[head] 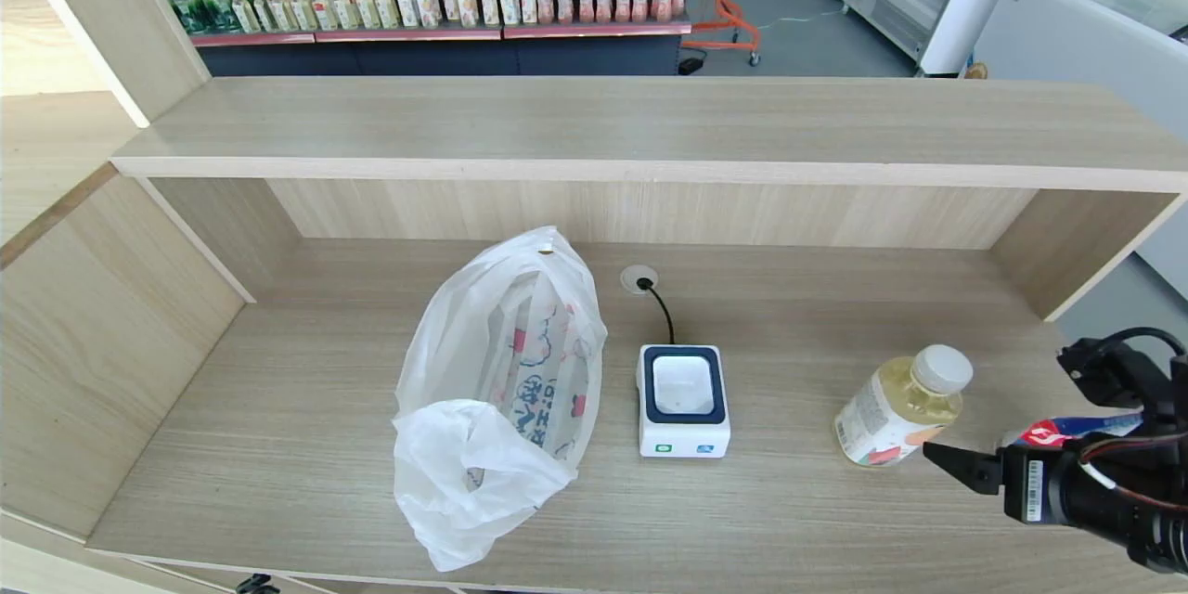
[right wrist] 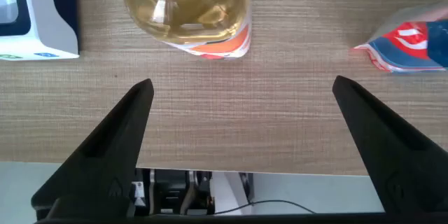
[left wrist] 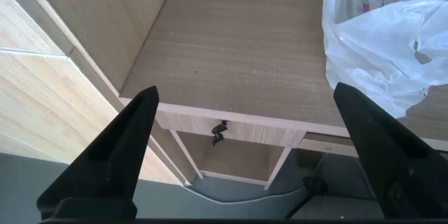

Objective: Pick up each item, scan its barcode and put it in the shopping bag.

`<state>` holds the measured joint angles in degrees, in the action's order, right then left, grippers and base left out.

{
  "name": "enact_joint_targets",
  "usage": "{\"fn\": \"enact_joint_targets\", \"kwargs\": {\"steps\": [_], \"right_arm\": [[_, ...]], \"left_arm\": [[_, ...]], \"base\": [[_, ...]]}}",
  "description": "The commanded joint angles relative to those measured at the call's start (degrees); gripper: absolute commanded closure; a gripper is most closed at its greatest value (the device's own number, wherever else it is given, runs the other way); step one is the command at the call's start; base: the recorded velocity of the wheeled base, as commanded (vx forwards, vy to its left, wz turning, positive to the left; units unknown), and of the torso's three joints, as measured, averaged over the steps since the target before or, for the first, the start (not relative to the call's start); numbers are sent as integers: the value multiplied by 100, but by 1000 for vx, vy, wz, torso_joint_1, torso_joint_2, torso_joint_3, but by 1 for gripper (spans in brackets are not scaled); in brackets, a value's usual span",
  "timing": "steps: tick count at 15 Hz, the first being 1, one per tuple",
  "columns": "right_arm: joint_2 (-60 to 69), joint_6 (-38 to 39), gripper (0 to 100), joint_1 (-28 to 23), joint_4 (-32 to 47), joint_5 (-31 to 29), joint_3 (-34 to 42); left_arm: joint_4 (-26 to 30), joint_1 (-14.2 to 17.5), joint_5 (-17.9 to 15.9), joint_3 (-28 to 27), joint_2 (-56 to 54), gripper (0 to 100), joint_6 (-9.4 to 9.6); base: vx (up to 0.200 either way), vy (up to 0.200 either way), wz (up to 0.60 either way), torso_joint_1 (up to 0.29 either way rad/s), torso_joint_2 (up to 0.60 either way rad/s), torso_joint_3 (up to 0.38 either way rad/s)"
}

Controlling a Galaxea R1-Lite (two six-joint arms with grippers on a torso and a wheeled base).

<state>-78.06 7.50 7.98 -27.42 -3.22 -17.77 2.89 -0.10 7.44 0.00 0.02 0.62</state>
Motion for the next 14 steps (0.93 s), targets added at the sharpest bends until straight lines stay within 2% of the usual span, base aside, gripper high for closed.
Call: {"fn": "enact_joint_targets", "kwargs": {"steps": [1,7,10,14], "right_arm": [[-764,59,0,379,-396,-3,55],[-1862,94,0,757,-1960,-416,81],[-2249,147,0,933,-2567,-830,81],[-2662,173,0,977,-3323,-838,72]], "left_arm": [[1,1,3,0,-2,0,-1],[1,1,3,0,-2,0,-1],[1,1,3,0,-2,0,-1],[1,1,3,0,-2,0,-1]], "base": [[0,0,0,0,0,0],[0,0,0,0,0,0],[0,0,0,0,0,0],[0,0,0,0,0,0]]}}
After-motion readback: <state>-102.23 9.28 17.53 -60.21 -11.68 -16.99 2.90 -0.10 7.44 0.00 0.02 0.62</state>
